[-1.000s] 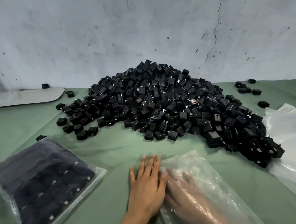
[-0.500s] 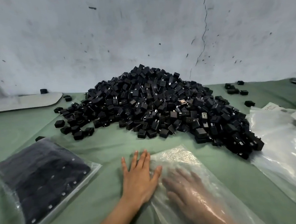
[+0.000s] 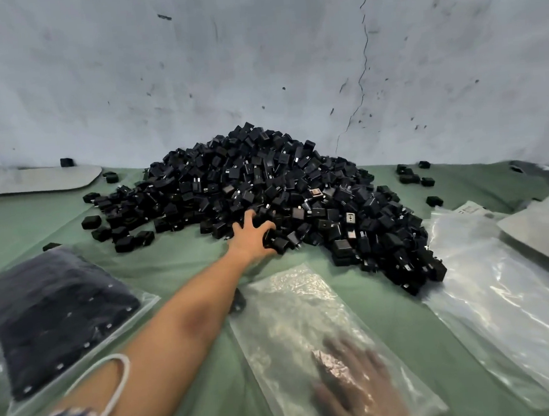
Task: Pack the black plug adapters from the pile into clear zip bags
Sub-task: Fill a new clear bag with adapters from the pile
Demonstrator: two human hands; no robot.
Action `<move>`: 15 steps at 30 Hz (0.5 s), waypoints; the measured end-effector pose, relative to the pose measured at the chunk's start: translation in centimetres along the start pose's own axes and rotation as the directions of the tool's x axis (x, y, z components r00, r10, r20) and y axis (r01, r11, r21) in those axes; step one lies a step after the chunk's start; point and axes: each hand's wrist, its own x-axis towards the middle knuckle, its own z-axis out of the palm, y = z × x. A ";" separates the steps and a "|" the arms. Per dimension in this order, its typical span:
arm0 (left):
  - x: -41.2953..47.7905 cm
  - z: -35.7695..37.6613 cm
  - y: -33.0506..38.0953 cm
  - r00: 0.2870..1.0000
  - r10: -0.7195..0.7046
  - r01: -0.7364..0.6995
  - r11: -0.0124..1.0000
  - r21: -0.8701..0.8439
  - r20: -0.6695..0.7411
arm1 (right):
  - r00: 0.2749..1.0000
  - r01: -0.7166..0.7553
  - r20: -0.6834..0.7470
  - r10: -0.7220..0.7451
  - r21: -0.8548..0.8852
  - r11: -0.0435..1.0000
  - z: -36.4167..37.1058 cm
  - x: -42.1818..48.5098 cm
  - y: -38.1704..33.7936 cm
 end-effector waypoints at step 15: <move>-5.8 0.0 -1.1 0.948 0.000 -0.130 0.914 -0.384 -0.319 | 0.996 -0.066 0.060 0.061 0.088 0.994 -0.9 -0.3 -0.3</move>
